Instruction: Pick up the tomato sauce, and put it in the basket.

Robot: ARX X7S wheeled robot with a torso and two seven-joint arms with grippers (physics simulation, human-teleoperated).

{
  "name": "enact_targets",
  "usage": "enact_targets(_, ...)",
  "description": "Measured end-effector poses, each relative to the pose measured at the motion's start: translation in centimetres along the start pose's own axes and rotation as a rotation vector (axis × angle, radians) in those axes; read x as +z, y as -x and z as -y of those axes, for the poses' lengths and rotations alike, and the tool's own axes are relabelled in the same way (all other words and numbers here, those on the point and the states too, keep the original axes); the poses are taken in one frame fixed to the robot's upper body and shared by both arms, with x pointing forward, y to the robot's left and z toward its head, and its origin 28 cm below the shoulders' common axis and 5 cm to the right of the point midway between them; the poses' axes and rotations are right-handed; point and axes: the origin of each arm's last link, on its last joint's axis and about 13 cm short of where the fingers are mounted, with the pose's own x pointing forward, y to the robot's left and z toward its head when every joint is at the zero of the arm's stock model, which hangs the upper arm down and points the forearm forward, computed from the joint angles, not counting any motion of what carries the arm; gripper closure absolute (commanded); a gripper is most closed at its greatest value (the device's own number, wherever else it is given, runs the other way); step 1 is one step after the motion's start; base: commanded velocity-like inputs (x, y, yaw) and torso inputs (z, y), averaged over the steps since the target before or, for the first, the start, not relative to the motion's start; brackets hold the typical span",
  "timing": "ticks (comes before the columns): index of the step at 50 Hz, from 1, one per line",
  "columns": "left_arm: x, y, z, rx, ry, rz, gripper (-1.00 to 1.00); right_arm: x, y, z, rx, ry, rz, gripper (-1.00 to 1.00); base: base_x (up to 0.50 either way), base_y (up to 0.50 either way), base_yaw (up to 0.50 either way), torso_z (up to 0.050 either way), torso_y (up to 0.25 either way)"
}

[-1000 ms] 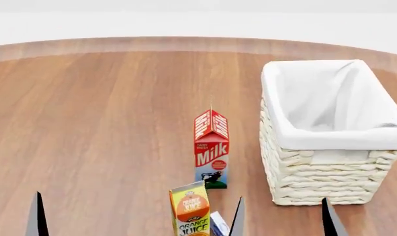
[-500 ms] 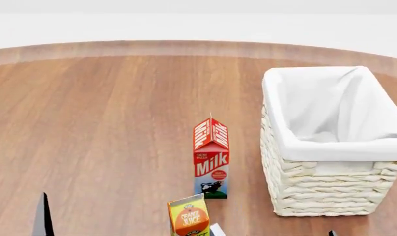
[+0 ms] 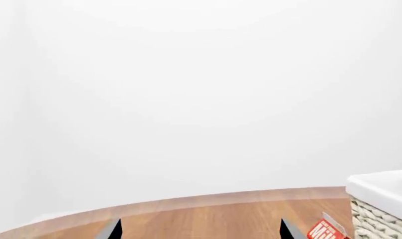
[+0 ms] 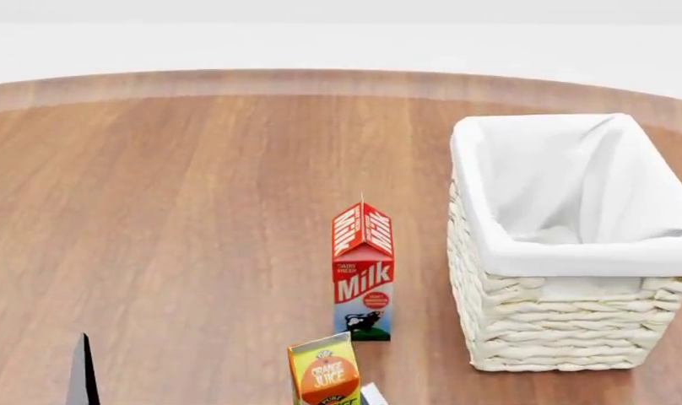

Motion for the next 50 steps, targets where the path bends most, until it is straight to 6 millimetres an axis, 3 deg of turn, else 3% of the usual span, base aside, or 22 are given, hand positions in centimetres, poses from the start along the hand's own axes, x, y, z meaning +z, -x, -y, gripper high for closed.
enact_targets(26,-0.4,0.0,0.2,-0.005,-0.006,-0.015,-1.00,-4.0,2.4,-0.8,-0.011,-0.034,-0.174,-1.00,0.00,0.00,0.00,0.000,0.000)
enact_targets(50,-0.5,-0.1,0.3,-0.011,-0.009,-0.020,-1.00,-7.0,2.2,-1.5,0.006,-0.022,-0.234,-1.00,0.00,0.00,0.00,0.000,0.000)
